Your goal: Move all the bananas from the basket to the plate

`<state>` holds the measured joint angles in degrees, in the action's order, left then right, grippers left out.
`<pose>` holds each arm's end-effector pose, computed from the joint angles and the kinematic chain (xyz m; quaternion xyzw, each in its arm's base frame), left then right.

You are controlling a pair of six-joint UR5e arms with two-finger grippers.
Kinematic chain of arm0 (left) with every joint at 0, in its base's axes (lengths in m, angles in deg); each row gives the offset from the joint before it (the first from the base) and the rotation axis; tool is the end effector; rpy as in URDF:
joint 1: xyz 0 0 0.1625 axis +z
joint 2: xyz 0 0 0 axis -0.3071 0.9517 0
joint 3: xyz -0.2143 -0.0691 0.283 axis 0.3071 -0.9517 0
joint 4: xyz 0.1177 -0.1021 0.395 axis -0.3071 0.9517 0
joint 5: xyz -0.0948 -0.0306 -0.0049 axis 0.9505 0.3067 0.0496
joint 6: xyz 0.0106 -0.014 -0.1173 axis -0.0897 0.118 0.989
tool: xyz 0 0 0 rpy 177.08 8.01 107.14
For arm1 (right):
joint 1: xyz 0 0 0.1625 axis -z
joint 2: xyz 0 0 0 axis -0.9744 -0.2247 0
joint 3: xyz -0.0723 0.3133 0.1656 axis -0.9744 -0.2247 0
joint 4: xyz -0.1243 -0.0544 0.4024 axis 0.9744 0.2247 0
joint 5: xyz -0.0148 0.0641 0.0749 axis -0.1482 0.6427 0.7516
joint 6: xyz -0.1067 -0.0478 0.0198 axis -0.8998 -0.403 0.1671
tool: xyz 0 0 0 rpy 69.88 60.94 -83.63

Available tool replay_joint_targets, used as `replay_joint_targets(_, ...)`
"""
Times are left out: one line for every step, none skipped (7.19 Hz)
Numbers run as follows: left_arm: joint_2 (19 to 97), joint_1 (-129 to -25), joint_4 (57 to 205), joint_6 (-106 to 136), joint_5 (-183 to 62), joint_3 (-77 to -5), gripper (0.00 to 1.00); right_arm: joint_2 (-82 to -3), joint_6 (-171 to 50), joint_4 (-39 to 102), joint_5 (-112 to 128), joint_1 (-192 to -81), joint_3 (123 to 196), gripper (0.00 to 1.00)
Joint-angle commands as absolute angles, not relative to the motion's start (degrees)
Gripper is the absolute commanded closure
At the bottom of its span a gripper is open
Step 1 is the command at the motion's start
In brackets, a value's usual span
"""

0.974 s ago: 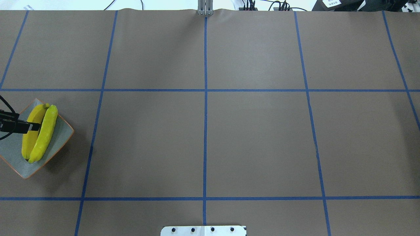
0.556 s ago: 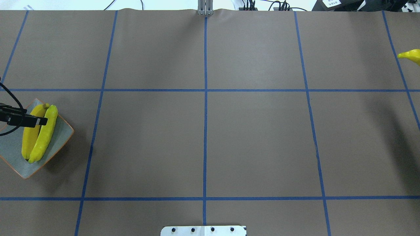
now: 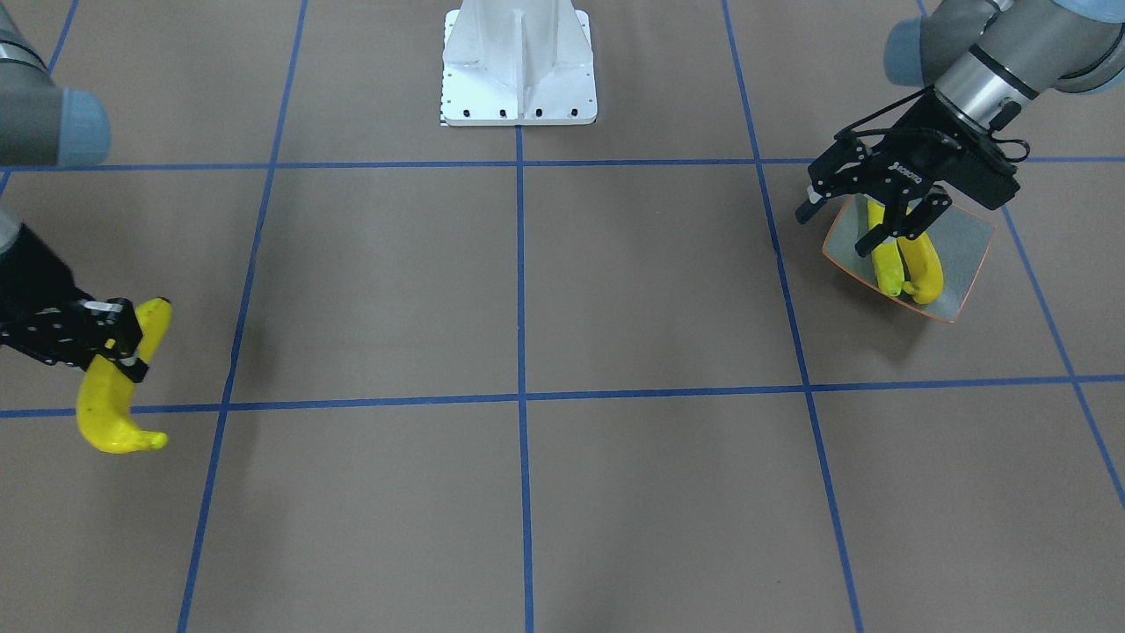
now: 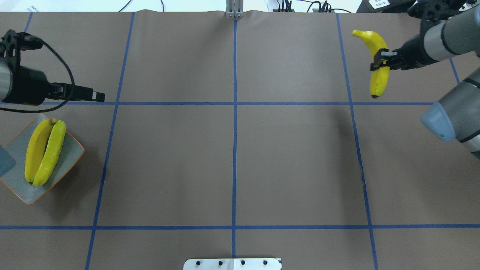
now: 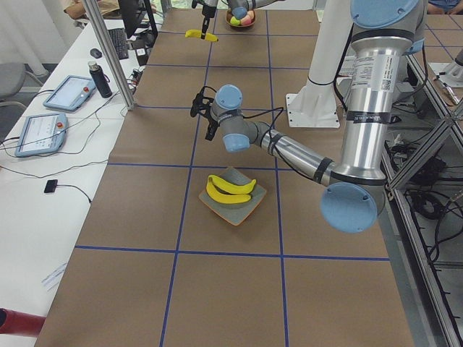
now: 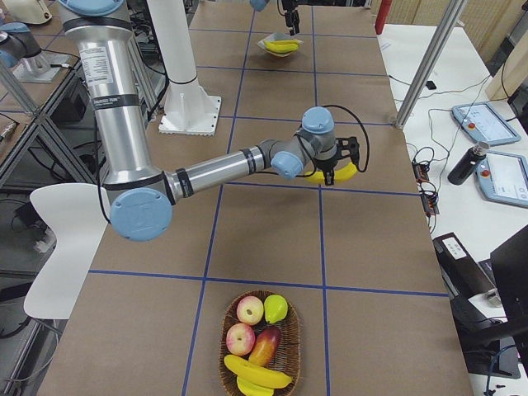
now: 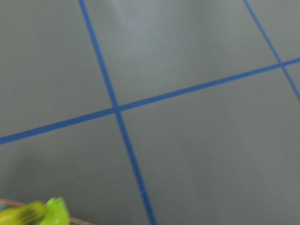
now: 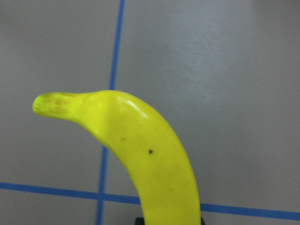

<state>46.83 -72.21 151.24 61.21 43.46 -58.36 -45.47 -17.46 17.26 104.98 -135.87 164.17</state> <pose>0.2586 -0.4708 0.2706 0.1979 0.5880 0.0114 0.7842 -0.2540 -0.5648 0.3197 0.1376 -0.4667 0.1040 0.8674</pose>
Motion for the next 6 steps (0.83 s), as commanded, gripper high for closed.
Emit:
replay_joint_targets(57.4, -69.2, 152.0, 75.2, 43.5, -57.7, 0.0, -35.9, 2.7, 17.8, 101.1, -129.1, 164.1, 1.0)
replay_joint_targets(61.2, -67.2, 152.0, 81.1, 43.5, -57.9, 0.0, -32.0, 8.4, 18.1, 96.2, -125.7, 163.7, 1.0)
replay_joint_targets(63.2, -64.8, 152.0, 82.9, 43.5, -57.8, 0.0, -29.8, 12.1, 18.8, 94.9, -124.1, 163.7, 1.0)
replay_joint_targets(64.2, -62.8, 152.0, 83.2, 43.4, -57.7, 0.0, -26.8, 15.6, 21.7, 94.7, -123.3, 163.9, 1.0)
replay_joint_targets(64.7, -61.2, 152.0, 83.2, 43.4, -57.5, 0.0, -24.4, 21.4, 21.5, 94.4, -122.0, 164.1, 1.0)
replay_joint_targets(66.0, -59.6, 152.0, 83.4, 43.2, -57.7, 0.0, -22.1, 26.1, 21.6, 94.2, -121.1, 164.3, 1.0)
